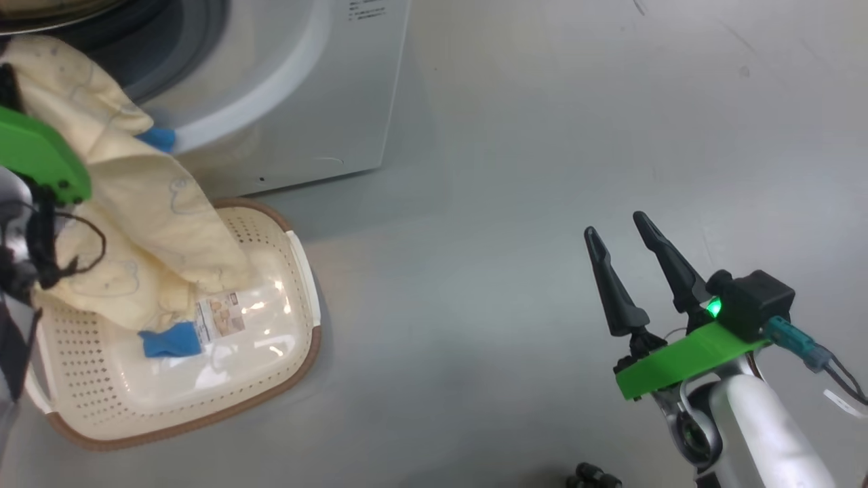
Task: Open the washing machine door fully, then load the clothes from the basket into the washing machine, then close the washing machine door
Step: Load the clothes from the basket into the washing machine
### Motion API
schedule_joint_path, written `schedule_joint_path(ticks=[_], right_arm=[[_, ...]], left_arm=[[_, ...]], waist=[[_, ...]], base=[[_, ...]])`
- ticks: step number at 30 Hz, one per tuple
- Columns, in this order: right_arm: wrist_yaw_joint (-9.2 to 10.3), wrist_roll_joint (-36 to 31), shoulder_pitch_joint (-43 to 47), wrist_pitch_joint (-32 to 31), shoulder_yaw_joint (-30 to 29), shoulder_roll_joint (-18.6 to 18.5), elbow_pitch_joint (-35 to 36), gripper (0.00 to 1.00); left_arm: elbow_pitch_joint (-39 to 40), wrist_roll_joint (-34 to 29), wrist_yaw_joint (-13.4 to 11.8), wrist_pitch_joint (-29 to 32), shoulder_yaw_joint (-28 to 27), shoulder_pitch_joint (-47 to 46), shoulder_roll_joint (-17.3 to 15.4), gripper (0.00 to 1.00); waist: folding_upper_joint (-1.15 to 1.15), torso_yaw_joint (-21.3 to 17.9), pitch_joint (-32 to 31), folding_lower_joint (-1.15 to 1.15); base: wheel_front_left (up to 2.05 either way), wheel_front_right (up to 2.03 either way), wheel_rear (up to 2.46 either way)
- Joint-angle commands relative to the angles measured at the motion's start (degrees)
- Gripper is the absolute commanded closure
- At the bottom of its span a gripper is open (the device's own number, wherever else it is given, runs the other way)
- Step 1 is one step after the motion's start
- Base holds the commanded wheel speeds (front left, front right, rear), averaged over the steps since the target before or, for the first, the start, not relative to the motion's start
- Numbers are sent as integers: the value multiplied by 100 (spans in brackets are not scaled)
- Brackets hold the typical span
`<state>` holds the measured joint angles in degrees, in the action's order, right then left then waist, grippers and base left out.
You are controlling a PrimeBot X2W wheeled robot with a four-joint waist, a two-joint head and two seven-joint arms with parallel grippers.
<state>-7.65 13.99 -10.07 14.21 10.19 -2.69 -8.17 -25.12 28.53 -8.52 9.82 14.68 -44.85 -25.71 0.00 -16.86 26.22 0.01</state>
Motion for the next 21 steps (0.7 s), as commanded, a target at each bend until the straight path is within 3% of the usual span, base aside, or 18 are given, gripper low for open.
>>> schedule_joint_path(ticks=[1, 14, 21], right_arm=[[16, 63, -142, 72, 151, -20, 130, 0], [16, 442, -457, 78, 349, -19, 281, 0], [16, 552, -558, 78, 420, -19, 277, 0]], left_arm=[[109, 17, 43, 82, -263, -400, -382, 100], [-302, -58, 327, 845, -269, -2042, -1019, 100], [-469, -312, 427, 448, -243, -2664, -1302, 100]], waist=[[0, -161, 218, -1], [0, -562, 1067, -1], [0, -703, 1331, -1]], base=[[0, 0, 0], [0, 0, 0], [0, 0, 0]])
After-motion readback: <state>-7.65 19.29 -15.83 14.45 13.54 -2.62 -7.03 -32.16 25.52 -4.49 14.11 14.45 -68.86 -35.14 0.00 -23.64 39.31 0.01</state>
